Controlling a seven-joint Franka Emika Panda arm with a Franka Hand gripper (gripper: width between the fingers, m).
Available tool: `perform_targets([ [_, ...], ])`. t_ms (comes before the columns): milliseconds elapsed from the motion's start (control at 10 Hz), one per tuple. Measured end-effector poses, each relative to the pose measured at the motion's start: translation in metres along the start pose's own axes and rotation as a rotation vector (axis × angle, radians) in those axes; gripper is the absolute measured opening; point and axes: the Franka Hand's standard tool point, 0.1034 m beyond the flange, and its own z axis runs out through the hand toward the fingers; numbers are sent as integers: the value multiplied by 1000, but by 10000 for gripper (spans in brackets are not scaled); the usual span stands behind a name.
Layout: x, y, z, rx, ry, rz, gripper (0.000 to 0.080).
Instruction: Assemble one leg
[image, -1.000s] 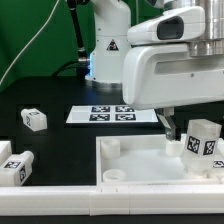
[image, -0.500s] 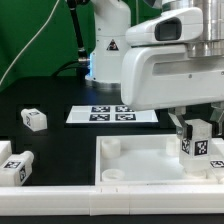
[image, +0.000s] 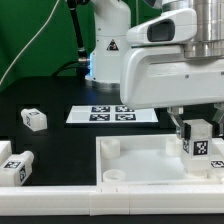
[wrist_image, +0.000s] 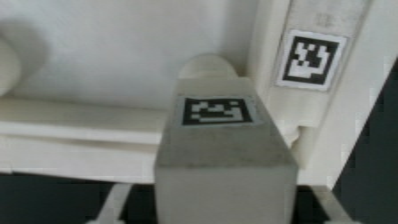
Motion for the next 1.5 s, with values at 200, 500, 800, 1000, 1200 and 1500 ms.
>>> perform_targets([
  [200,0,1,1,-7,7,253,284],
  [500,-1,3,2,-38,20,661,284],
  [800,-4,3,1,-34,-8,1038,284],
  [1000,-5,2,1,-34,-10,1156,284],
  [1200,-5,3,1,-31,-11,1175,288],
  [1500,-6,-8,2,-38,-11,1100,605],
])
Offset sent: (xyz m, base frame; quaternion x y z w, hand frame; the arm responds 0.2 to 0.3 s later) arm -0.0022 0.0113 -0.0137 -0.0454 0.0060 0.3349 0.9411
